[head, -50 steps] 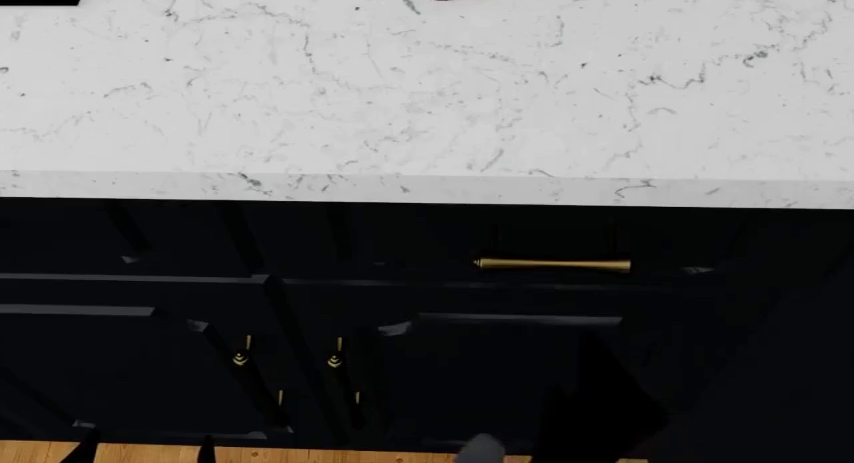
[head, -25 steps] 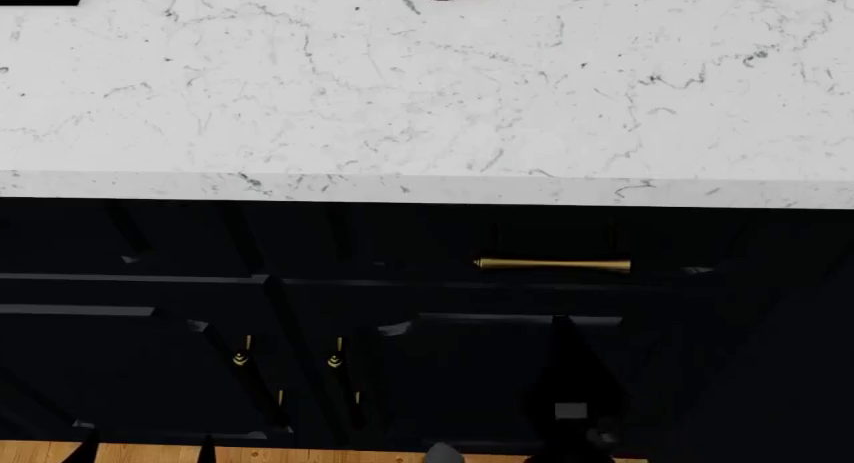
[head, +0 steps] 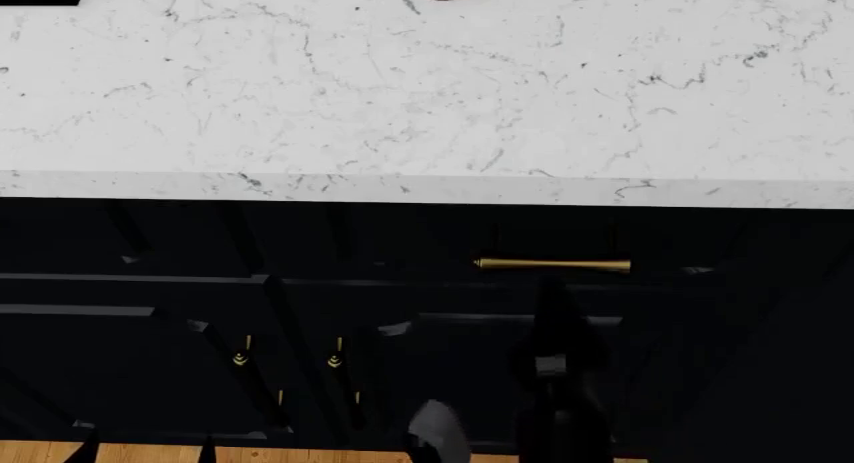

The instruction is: Open the right drawer.

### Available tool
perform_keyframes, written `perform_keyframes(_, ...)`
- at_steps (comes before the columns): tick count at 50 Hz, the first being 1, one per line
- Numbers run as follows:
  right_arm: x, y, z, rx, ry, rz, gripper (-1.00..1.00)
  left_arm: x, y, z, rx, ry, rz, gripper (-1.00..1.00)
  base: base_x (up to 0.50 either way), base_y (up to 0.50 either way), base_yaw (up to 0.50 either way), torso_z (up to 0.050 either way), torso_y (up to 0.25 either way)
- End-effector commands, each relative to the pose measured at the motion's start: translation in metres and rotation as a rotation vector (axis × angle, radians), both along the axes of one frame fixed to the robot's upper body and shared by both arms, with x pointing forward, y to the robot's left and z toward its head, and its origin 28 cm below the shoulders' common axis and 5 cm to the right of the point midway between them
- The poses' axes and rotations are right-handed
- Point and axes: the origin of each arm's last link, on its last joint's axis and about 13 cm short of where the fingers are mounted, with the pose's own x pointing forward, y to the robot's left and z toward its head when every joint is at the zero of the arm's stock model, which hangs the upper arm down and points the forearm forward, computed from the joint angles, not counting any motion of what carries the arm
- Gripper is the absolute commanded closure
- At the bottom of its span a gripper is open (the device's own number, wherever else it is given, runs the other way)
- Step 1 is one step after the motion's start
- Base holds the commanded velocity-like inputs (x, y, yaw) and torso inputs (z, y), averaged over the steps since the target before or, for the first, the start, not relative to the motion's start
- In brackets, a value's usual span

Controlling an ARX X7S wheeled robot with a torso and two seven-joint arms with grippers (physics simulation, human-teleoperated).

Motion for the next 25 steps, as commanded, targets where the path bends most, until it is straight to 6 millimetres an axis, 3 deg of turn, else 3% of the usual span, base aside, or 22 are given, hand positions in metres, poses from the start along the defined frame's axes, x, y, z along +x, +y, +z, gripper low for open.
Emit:
perform_keyframes(1, 0.018, 0.002, 0.002, 0.031, -0.014, -0.007, -1.0, -0.001, 0.0, 0.001, 0.002, 0.002, 0.0, -1.0, 0.0, 0.0, 0.0, 0.0, 0.0)
perform_keyframes(17, 0.034, 0.004, 0.011, 0.011, -0.036, -0.016, -1.0, -0.001, -0.001, 0.0, 0.011, 0.002, -0.007, -1.0, 0.0, 0.0, 0.0, 0.0, 0.0)
perform_keyframes(25, 0.044, 0.005, 0.004, 0.006, -0.025, -0.014, -1.0, -0.001, -0.001, -0.002, 0.012, 0.005, -0.009, -1.0, 0.0, 0.0, 0.0, 0.0, 0.0)
